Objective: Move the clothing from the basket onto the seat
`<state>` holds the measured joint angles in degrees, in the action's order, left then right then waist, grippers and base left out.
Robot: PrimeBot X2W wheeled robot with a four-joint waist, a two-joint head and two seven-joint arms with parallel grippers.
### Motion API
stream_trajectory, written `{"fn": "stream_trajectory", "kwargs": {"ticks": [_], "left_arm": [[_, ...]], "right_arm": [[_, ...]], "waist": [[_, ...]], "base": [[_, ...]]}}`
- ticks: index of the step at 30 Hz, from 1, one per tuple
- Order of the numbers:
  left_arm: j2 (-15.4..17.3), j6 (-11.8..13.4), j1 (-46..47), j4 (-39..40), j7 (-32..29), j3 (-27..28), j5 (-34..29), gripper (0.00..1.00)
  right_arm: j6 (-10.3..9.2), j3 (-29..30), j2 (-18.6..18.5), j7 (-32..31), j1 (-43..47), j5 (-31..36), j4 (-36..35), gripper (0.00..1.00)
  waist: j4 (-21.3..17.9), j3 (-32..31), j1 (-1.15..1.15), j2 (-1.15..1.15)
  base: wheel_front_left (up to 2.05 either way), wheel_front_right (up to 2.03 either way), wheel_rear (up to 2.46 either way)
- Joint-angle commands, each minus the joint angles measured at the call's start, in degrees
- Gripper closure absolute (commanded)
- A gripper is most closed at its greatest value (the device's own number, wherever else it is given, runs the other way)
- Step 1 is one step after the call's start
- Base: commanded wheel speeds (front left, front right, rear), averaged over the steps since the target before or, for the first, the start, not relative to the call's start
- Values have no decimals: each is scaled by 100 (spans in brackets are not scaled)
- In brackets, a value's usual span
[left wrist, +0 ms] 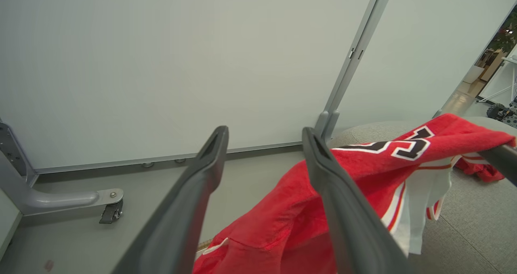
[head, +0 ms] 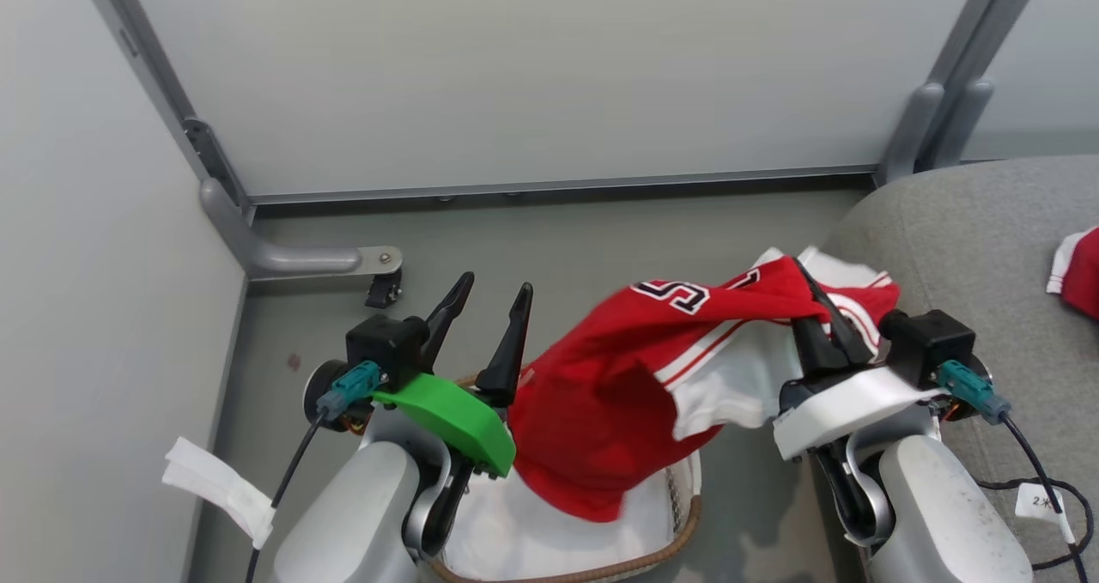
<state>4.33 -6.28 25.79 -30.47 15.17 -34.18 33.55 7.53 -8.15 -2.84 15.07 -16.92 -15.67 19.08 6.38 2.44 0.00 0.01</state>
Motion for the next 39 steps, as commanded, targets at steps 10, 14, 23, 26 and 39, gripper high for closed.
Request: {"fn": "stream_trajectory", "kwargs": {"ticks": [10, 14, 23, 26, 39], "left_arm": [[43, -52, -488, -25, -4, 413, -366, 0], [4, -68, -574, 0, -4, 574, -481, 0], [-61, -106, -623, 85, -4, 850, -699, 0], [-69, -117, -622, 94, -4, 878, -756, 0], [153, -126, -108, 179, -4, 472, -870, 0]], "right_arm": [[-7, 355, -17, 16, 126, -102, -1004, 100], [-7, 398, -20, 16, 58, -39, -1199, 100], [-7, 675, -15, 16, -23, -189, -1615, 100], [-7, 842, -17, 16, -105, -25, -1794, 100], [-7, 1411, -872, 16, -2272, 1331, -1563, 100]], "waist": [[-1677, -10, 0, -1], [-2230, 69, 0, -1], [-3190, 285, 0, -1], [-3392, 369, 0, -1], [-3224, 1244, 0, -1]], "base": [[0, 0, 0], [0, 0, 0], [0, 0, 0], [0, 0, 0], [0, 0, 0]]}}
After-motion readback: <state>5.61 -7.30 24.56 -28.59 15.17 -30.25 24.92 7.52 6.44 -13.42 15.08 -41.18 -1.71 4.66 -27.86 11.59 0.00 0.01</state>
